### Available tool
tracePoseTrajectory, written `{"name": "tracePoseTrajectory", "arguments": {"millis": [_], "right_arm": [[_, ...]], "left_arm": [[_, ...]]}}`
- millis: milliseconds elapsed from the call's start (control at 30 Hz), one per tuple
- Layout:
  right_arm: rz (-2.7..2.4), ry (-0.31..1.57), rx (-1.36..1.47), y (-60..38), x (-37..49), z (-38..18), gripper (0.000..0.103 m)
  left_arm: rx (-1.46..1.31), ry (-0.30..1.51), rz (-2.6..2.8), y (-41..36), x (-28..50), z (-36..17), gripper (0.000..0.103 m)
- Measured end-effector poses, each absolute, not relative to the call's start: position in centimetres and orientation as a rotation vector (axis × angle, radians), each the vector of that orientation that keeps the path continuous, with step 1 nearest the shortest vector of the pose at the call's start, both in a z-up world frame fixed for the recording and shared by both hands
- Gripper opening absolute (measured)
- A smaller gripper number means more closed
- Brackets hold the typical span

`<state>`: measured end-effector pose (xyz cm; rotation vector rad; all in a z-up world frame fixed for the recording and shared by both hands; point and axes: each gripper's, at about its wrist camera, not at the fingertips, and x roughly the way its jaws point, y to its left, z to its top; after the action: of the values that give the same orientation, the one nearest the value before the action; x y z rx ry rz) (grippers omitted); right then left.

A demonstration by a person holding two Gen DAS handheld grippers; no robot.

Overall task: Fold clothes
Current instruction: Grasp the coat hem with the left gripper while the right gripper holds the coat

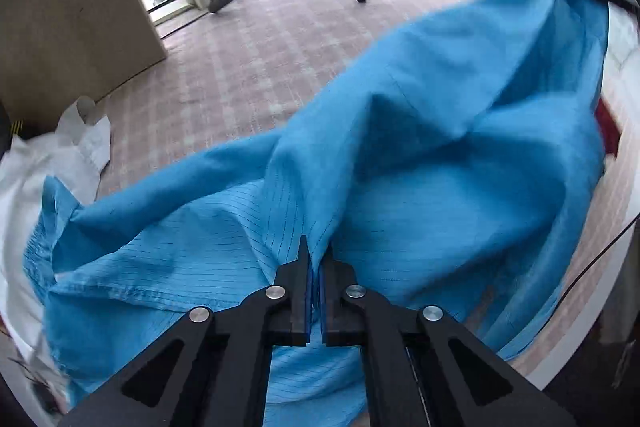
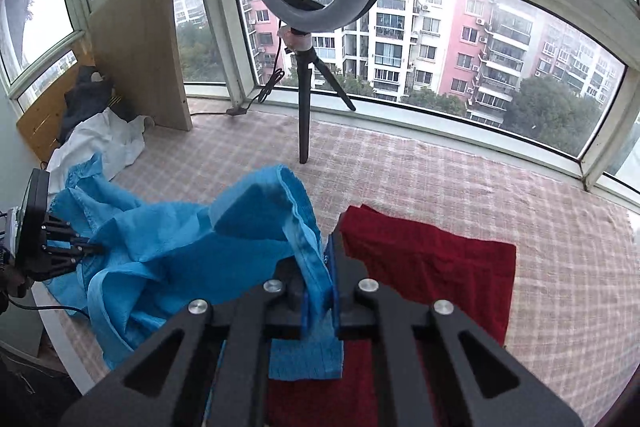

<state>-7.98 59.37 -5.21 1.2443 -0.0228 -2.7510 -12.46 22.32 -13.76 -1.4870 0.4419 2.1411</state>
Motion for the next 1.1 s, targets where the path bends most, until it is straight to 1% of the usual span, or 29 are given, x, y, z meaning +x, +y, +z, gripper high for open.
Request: {"name": "tracePoseTrajectory", "arguments": {"millis": [67,200,267,467,500,533,567,600,733,800,867,933,1000,1067,1100], "right_arm": [[-2.760,-0.032,1.232,60.1,-8.3,-4.7,0.007],[-2.794,-0.022,1.216,61.0,-8.1,-3.9,0.007],[-2.819,-0.019,1.213,61.5,-8.1,-3.6,0.007],[-2.873,-0.195,1.125,64.3,-7.2,-2.4,0.005],[-2.868,-0.217,1.121,64.5,-7.0,-2.3,0.005],[-2.864,-0.231,1.118,64.6,-7.0,-2.2,0.005],[-2.860,-0.230,1.120,64.6,-7.0,-2.2,0.005],[-2.857,-0.221,1.125,64.5,-7.0,-2.1,0.005],[-2.854,-0.167,1.122,63.8,-6.6,-1.7,0.005],[-2.861,-0.147,1.106,63.5,-6.5,-1.3,0.005],[-2.868,-0.132,1.088,63.2,-6.3,-0.8,0.005],[-2.870,-0.133,1.065,63.1,-6.1,-0.1,0.005],[-2.872,-0.134,1.043,62.9,-5.8,0.7,0.005],[-2.875,-0.136,1.020,62.8,-5.6,1.4,0.005],[-2.876,-0.136,1.009,62.7,-5.5,1.8,0.005]], "left_arm": [[-1.424,0.389,2.161,21.9,-12.2,-11.1,0.001],[-1.240,0.382,2.206,21.5,-10.4,-3.6,0.001],[-1.158,0.408,2.228,21.4,-9.2,-0.2,0.001],[-1.263,0.525,2.123,22.8,-5.9,-4.1,0.003],[-1.280,0.544,2.104,23.1,-5.4,-4.8,0.009],[-1.297,0.563,2.086,23.3,-4.8,-5.5,0.017],[-1.313,0.582,2.067,23.5,-4.3,-6.1,0.023],[-1.330,0.600,2.048,23.8,-3.7,-6.8,0.035],[-1.388,0.661,1.973,24.8,-1.7,-9.2,0.033],[-1.365,0.584,1.961,25.6,-1.5,-8.4,0.033],[-1.289,0.571,1.987,27.0,-1.4,-7.0,0.037],[-1.210,0.571,2.007,28.9,-1.7,-5.8,0.044],[-1.138,0.549,2.000,31.2,-2.3,-5.3,0.049],[-1.087,0.558,1.987,33.5,-3.2,-5.8,0.049],[-1.065,0.591,1.992,34.7,-3.4,-6.2,0.049]]}}
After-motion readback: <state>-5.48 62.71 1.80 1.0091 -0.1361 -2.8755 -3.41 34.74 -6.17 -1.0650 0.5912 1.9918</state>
